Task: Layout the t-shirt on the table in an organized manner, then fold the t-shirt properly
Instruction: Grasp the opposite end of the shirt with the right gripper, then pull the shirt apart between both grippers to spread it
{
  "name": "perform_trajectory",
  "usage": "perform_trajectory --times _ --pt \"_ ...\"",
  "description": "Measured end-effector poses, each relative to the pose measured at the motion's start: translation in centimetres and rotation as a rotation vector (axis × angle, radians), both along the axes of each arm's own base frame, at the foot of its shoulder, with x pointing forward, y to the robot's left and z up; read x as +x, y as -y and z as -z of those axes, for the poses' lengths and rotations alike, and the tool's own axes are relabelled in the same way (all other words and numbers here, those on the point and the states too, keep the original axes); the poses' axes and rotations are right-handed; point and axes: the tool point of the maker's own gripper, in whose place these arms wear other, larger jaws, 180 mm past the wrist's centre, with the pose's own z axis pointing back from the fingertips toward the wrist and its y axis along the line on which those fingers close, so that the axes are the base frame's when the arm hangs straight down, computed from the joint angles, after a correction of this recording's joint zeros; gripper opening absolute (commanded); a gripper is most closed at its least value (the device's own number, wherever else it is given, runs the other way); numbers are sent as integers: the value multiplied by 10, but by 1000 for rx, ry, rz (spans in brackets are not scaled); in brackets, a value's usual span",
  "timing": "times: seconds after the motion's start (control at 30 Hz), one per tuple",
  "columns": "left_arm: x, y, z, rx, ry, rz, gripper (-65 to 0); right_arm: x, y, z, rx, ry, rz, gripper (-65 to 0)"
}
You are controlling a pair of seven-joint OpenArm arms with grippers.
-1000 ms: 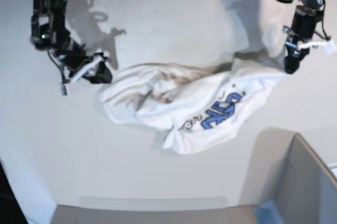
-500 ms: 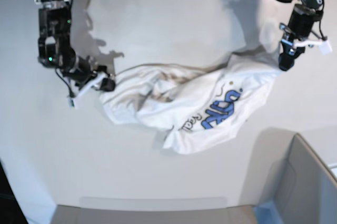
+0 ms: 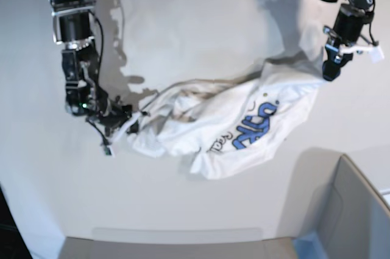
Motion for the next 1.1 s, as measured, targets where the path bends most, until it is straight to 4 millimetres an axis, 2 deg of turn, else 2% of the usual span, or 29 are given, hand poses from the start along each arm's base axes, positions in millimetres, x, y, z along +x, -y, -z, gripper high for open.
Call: perform_trajectory --times 0.1,0.17,0.2,0.27,0.33,0.4,0.47,0.6,0.63,0.7,0.77,0.83,0.87,0.93,1.1 --pt "0 0 0 0 1 1 -650 19 33 -16 -137 25 21 -650" --pt "0 0 0 -1 1 0 -650 31 50 -41 -186 86 31 -650" --pt "0 0 0 -1 2 1 -650 38 58 -59 -217 134 32 -650" --pt "0 1 0 -2 3 2 -650 49 63 -103 -264 271 20 -650" --pt "0 0 0 -1 0 0 -650 58 60 -148 -305 443 5 -650" --pt "0 1 0 -1 2 1 -650 52 54 -172 -370 562 -13 -650" --pt "0 0 0 -1 0 0 -650 36 48 -167 -458 584 -49 -650" --pt "0 1 1 -1 -2 2 -650 -4 42 -119 -611 492 -122 -650" --pt "-1 1 1 -2 -2 1 -650 -12 40 -108 -632 474 -138 -625" --pt "-3 1 2 -1 -8 3 -650 -32 44 -88 -696 433 -161 -513" --pt "-6 0 5 1 -22 -1 -650 -60 49 -66 -739 374 -186 -409" --pt "-9 1 6 -2 -27 -1 -650 -90 48 -45 -746 308 -226 -348" --pt "-9 1 7 -3 -29 2 -650 -102 45 -40 -737 288 -239 -338" --pt "-10 -1 11 -9 -39 -3 -650 -111 38 -42 -718 297 -250 -335" --pt "-17 -7 31 -34 -92 -26 -650 -95 24 -88 -692 441 -223 -335"
